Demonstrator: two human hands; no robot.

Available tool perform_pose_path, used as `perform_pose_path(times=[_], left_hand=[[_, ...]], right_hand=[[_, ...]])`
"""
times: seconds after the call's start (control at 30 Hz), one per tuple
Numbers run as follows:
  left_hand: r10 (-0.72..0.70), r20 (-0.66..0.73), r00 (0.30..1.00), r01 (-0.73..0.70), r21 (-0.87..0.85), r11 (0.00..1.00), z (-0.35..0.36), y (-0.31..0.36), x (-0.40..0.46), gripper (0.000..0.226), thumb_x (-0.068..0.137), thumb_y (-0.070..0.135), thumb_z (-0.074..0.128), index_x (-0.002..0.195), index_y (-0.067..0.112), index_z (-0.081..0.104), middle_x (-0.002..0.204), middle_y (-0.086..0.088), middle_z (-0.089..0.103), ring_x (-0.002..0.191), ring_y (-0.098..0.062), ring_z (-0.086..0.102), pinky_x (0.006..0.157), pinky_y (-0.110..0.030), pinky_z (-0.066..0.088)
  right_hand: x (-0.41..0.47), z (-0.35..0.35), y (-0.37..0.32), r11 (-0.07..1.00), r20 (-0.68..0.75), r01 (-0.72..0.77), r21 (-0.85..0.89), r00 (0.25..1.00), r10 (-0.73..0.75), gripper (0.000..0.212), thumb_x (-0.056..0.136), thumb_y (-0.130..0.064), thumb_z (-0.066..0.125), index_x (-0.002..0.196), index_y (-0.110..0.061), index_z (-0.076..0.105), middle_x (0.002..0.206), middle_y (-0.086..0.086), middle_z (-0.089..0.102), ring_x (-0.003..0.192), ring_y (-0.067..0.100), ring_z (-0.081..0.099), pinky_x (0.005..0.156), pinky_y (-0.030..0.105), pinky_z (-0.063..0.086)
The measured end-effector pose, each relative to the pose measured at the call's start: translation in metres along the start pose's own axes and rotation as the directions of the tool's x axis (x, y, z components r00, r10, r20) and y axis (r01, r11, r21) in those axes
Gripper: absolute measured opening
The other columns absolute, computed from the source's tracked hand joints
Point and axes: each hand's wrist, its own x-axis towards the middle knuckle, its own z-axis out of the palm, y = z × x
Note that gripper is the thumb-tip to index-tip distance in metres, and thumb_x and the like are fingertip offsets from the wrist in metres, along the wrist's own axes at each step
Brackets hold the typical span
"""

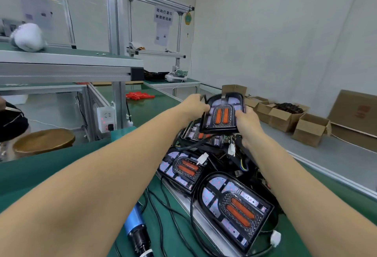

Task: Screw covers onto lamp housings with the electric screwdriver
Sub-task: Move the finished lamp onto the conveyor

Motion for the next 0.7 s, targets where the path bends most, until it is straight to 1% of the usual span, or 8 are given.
perform_pose_path(times=[0.07, 0.17, 0.27, 0.33, 0.4, 0.53, 0.63, 0.7], left_hand=[[0.054, 0.0, 0.999, -0.053, 0.168, 0.984, 0.005, -0.007, 0.001, 0.053, 0.097, 0.014, 0.049, 0.144, 0.008, 0.027, 0.102, -0.007, 0.054, 0.08, -0.019, 0.053, 0.07, -0.027, 0.042], [0.178, -0.04, 0.983, -0.134, 0.506, 0.852, 0.01, -0.021, 0.0, 0.076, 0.097, 0.02, 0.048, 0.152, 0.016, -0.006, 0.151, -0.013, 0.027, 0.118, -0.033, 0.05, 0.096, -0.042, 0.04], [0.461, -0.128, 0.878, -0.142, 0.851, 0.506, 0.009, -0.035, 0.004, 0.075, 0.097, 0.032, 0.048, 0.152, 0.015, -0.001, 0.158, -0.008, 0.014, 0.135, -0.032, 0.033, 0.109, -0.046, 0.026], [0.529, -0.134, 0.838, -0.098, 0.916, 0.388, 0.006, -0.042, 0.008, 0.068, 0.097, 0.036, 0.046, 0.151, 0.015, 0.01, 0.157, -0.008, 0.017, 0.136, -0.03, 0.029, 0.111, -0.048, 0.022], [0.476, -0.136, 0.869, -0.036, 0.942, 0.334, 0.005, -0.047, 0.013, 0.063, 0.098, 0.038, 0.043, 0.148, 0.012, 0.017, 0.153, -0.009, 0.026, 0.134, -0.031, 0.033, 0.11, -0.049, 0.024], [0.264, -0.247, 0.932, 0.143, 0.923, 0.358, -0.008, -0.053, 0.022, 0.069, 0.097, 0.042, 0.037, 0.148, 0.004, 0.012, 0.147, -0.014, 0.036, 0.131, -0.036, 0.036, 0.106, -0.051, 0.025], [0.006, -0.262, 0.965, 0.214, 0.802, 0.557, -0.013, -0.061, 0.026, 0.074, 0.096, 0.048, 0.039, 0.149, 0.005, 0.012, 0.15, -0.014, 0.029, 0.135, -0.036, 0.032, 0.107, -0.049, 0.026], [-0.12, -0.203, 0.972, 0.231, 0.712, 0.663, -0.014, -0.07, 0.026, 0.072, 0.095, 0.051, 0.039, 0.148, 0.008, 0.017, 0.153, -0.011, 0.026, 0.137, -0.034, 0.029, 0.109, -0.049, 0.024]], right_hand=[[0.01, 0.003, 0.003, 0.994, -0.039, -0.098, -0.051, 0.995, 0.096, 0.039, 0.104, -0.008, 0.034, 0.141, 0.003, 0.042, 0.133, 0.012, 0.055, 0.104, 0.027, 0.054, 0.08, 0.033, 0.043], [0.014, 0.007, 0.008, 0.958, -0.089, -0.092, -0.271, 0.994, 0.07, 0.045, 0.1, 0.002, 0.033, 0.145, 0.003, 0.035, 0.143, 0.018, 0.046, 0.121, 0.035, 0.05, 0.083, 0.035, 0.04], [0.018, 0.006, 0.013, 0.882, -0.06, -0.005, -0.471, 0.998, -0.026, 0.042, 0.097, 0.007, 0.035, 0.136, -0.003, 0.045, 0.137, 0.024, 0.048, 0.113, 0.036, 0.049, 0.081, 0.034, 0.04], [0.023, 0.004, 0.018, 0.824, -0.025, 0.002, -0.566, 1.0, -0.019, 0.019, 0.096, 0.006, 0.037, 0.105, -0.002, 0.051, 0.108, 0.025, 0.049, 0.091, 0.03, 0.043, 0.071, 0.03, 0.034], [0.025, 0.001, 0.023, 0.782, -0.013, -0.017, -0.623, 1.0, 0.011, 0.008, 0.097, 0.002, 0.038, 0.094, 0.0, 0.045, 0.099, 0.018, 0.046, 0.086, 0.028, 0.042, 0.069, 0.029, 0.032], [0.022, 0.002, 0.026, 0.715, 0.032, 0.0, -0.699, 0.999, 0.03, 0.01, 0.099, -0.009, 0.04, 0.1, -0.004, 0.049, 0.113, 0.021, 0.056, 0.097, 0.034, 0.051, 0.078, 0.034, 0.039], [0.024, 0.0, 0.03, 0.665, 0.093, 0.062, -0.744, 0.996, 0.011, 0.016, 0.095, -0.007, 0.04, 0.108, -0.008, 0.048, 0.129, 0.021, 0.054, 0.116, 0.037, 0.052, 0.094, 0.041, 0.042], [0.025, -0.002, 0.033, 0.644, 0.14, 0.103, -0.758, 0.99, 0.007, 0.034, 0.095, -0.008, 0.04, 0.128, -0.011, 0.048, 0.141, 0.018, 0.049, 0.127, 0.036, 0.047, 0.105, 0.044, 0.039]])
